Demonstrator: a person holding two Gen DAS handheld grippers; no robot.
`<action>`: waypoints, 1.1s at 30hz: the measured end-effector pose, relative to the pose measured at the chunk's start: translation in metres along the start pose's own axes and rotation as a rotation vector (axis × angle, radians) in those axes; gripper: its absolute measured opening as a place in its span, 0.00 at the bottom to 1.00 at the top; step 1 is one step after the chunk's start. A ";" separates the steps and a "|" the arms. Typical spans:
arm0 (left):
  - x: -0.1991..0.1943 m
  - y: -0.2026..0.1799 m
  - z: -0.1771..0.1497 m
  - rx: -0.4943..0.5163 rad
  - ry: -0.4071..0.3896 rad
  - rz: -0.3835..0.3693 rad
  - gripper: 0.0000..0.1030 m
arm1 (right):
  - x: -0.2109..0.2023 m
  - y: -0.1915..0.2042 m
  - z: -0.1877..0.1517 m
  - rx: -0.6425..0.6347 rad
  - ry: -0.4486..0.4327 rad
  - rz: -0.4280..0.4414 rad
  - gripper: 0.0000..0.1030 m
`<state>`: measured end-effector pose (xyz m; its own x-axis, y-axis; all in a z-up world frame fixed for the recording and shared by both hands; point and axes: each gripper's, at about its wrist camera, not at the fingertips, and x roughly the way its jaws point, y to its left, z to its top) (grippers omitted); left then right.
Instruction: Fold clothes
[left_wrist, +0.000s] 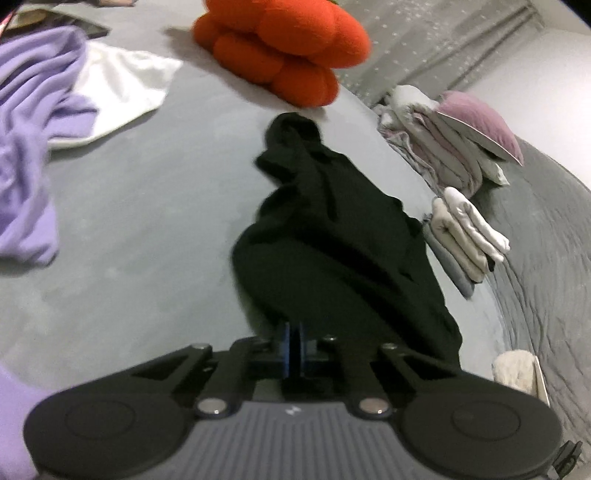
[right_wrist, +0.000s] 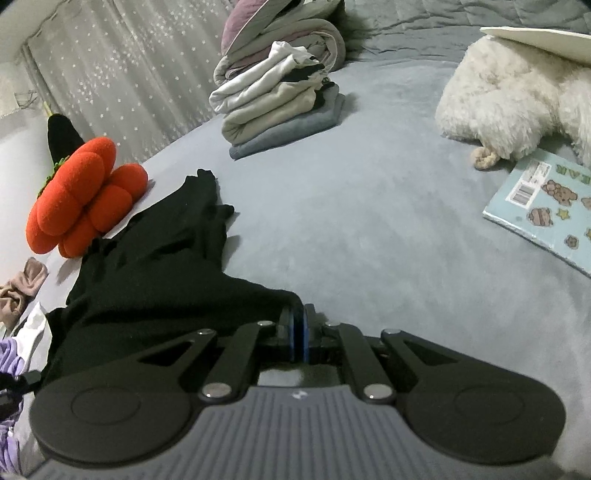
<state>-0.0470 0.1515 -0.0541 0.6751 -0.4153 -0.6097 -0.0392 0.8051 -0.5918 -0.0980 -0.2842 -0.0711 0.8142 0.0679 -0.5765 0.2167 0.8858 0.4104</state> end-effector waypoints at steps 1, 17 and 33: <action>0.003 -0.004 0.002 0.011 0.004 -0.001 0.04 | 0.000 0.000 0.000 0.000 -0.001 0.001 0.06; 0.062 -0.042 0.013 0.061 0.102 -0.010 0.15 | 0.003 0.005 -0.004 -0.057 -0.017 -0.018 0.06; 0.023 -0.008 0.007 0.198 0.037 -0.005 0.47 | 0.003 0.000 -0.001 0.003 -0.007 0.011 0.06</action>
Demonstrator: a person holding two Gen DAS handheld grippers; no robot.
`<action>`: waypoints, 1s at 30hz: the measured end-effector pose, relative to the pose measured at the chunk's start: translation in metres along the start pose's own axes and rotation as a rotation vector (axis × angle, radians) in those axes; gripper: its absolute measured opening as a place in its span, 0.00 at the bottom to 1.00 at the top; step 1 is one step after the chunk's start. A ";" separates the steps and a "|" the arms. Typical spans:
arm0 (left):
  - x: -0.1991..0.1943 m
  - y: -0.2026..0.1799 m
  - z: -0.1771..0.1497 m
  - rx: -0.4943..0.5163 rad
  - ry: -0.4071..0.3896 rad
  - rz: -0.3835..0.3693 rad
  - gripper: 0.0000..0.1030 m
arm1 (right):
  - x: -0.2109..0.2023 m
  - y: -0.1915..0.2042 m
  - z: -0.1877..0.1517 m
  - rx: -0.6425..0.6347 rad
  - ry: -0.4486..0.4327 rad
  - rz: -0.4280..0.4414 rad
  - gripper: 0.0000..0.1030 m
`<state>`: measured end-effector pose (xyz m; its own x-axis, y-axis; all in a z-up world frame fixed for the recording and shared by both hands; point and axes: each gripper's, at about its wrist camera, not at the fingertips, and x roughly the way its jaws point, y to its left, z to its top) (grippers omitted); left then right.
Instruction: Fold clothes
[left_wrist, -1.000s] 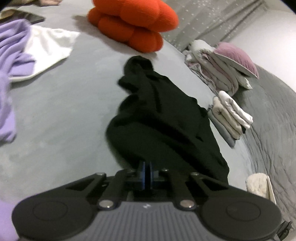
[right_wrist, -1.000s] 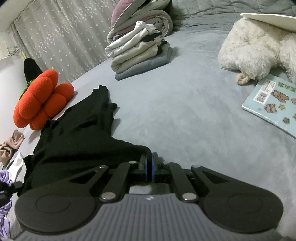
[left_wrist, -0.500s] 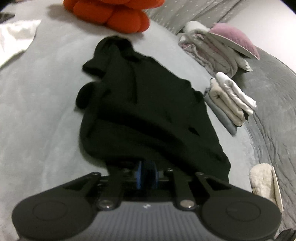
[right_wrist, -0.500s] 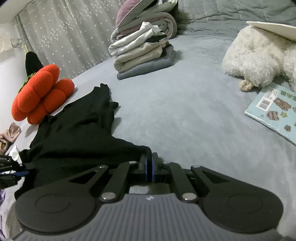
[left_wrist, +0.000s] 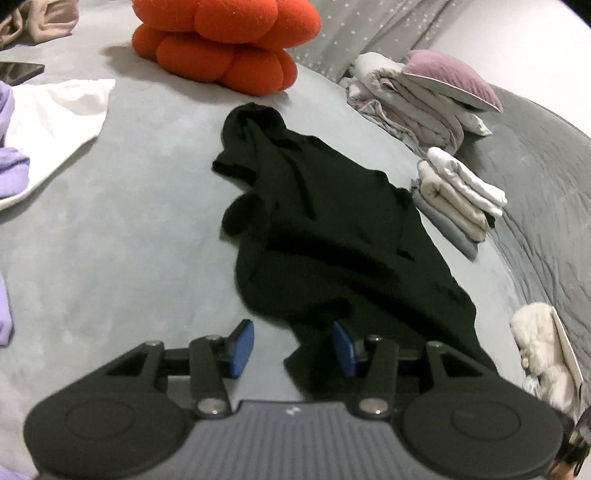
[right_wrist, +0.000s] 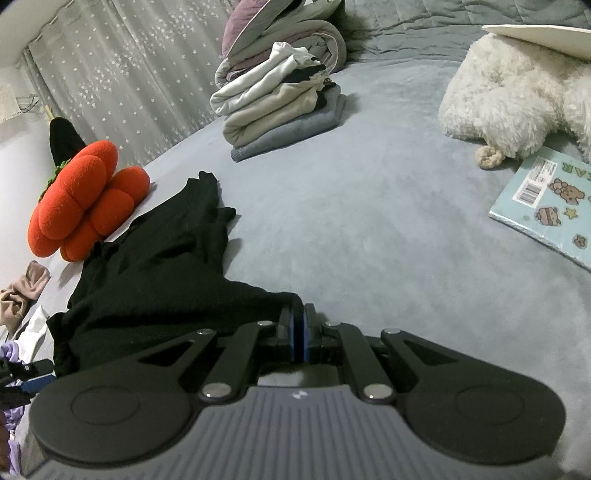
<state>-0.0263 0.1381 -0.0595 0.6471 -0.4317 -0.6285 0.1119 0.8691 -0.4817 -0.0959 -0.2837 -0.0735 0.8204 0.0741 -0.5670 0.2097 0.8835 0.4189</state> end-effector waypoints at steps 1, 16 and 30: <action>0.000 -0.001 -0.002 0.014 -0.004 -0.005 0.47 | 0.000 0.000 0.000 0.000 0.000 0.000 0.06; 0.005 -0.024 -0.017 0.150 0.022 0.049 0.06 | 0.001 0.002 -0.001 -0.022 -0.005 -0.008 0.06; -0.071 0.011 -0.025 -0.007 -0.002 0.151 0.05 | -0.012 0.008 0.000 -0.073 0.010 -0.001 0.04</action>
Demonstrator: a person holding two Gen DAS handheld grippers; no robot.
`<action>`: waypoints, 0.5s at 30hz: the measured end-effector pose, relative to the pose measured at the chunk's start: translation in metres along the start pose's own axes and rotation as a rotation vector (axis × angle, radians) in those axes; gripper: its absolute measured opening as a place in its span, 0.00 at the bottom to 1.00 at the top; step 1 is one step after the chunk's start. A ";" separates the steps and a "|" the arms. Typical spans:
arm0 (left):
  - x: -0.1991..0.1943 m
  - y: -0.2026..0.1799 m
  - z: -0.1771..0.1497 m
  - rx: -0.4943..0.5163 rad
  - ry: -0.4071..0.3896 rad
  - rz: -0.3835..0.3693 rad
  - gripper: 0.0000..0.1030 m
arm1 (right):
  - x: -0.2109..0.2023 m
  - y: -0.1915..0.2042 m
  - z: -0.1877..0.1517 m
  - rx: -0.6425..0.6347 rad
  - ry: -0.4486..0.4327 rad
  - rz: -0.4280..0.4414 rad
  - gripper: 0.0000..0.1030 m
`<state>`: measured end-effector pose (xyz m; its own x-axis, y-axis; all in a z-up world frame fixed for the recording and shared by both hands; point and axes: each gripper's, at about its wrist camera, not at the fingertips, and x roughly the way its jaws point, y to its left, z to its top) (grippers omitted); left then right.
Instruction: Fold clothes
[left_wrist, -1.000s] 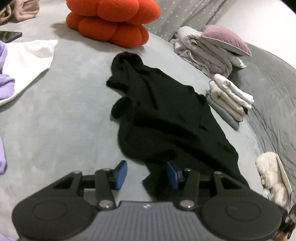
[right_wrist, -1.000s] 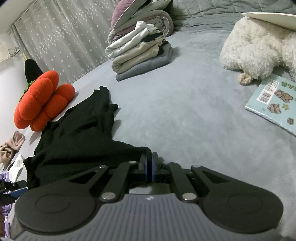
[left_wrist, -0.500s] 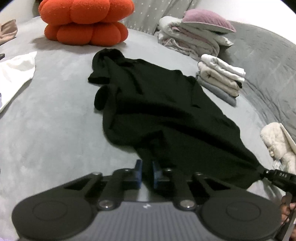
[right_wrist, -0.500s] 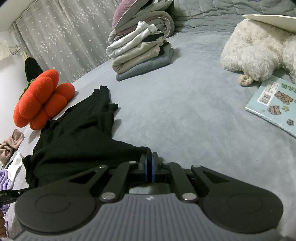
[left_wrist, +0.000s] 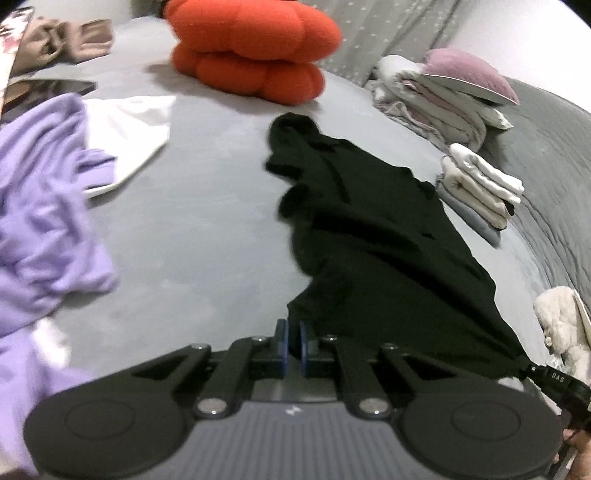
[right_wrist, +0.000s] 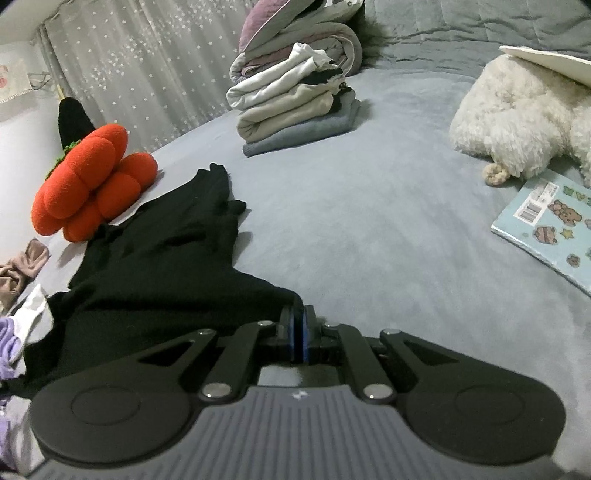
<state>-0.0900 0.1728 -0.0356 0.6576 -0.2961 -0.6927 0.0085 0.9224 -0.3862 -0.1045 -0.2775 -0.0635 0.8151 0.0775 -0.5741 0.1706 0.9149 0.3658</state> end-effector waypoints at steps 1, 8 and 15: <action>-0.005 0.003 0.000 -0.008 0.008 0.002 0.06 | -0.004 0.000 0.001 0.004 0.001 0.006 0.04; -0.037 0.006 -0.003 -0.022 0.059 0.001 0.05 | -0.049 0.012 0.007 -0.037 -0.002 0.024 0.04; -0.072 0.003 -0.021 0.015 0.078 -0.011 0.05 | -0.100 0.018 0.003 -0.106 0.043 0.024 0.04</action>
<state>-0.1534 0.1917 0.0000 0.5968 -0.3238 -0.7341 0.0266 0.9224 -0.3852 -0.1816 -0.2705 0.0028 0.7935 0.1144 -0.5978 0.0903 0.9492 0.3016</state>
